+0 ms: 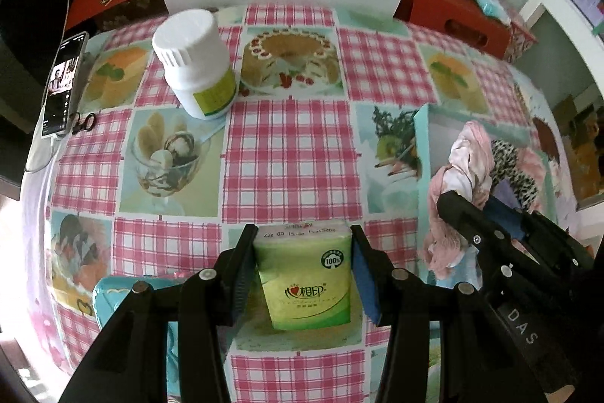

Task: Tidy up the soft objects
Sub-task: 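Carry the packet to the tray with the left gripper while the right carries the pink cloth there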

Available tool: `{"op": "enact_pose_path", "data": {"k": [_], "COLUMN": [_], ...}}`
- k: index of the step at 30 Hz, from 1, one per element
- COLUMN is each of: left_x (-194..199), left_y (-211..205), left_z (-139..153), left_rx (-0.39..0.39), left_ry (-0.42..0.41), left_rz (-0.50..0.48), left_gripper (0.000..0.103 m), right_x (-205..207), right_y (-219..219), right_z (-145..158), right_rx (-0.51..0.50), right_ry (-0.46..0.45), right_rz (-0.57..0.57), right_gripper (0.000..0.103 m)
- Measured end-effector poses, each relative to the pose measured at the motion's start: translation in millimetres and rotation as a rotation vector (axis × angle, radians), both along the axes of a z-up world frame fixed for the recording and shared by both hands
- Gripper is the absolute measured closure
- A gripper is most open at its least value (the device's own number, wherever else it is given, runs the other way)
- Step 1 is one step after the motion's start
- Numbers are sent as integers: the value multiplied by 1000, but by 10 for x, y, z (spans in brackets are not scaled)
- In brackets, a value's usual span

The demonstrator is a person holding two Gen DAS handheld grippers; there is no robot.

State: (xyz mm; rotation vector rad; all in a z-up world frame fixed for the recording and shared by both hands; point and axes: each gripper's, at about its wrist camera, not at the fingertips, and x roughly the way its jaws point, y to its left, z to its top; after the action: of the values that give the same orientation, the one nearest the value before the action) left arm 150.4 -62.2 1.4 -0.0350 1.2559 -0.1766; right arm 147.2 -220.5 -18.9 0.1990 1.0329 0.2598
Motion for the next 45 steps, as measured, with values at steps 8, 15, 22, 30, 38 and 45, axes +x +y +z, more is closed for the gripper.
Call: {"op": "enact_pose_path", "data": {"k": [8, 15, 22, 30, 38, 45], "left_x": [30, 44, 6, -98, -225, -380], "left_y": [-61, -189, -400, -575, -916, -1290], "left_z": [140, 357, 572, 587, 532, 370], "left_rx": [-28, -47, -82, -106, -104, -94], "left_ry": [-88, -146, -206, -216, -213, -182], "left_rz": [-9, -44, -96, -155, -254, -356], "left_gripper": [54, 54, 54, 54, 54, 54], "right_x": [-69, -189, -282, -433, -606, -748], "right_y": [-96, -318, -638, -1154, -1593, -1886], "right_z": [238, 482, 611, 670, 618, 542], "right_rx": [4, -1, -12, -17, -60, -85], "right_ry": [-73, -148, -182, -189, -166, -131], "right_rz": [-39, -110, -197, -352, -495, -586], "right_gripper": [74, 74, 74, 74, 74, 74]}}
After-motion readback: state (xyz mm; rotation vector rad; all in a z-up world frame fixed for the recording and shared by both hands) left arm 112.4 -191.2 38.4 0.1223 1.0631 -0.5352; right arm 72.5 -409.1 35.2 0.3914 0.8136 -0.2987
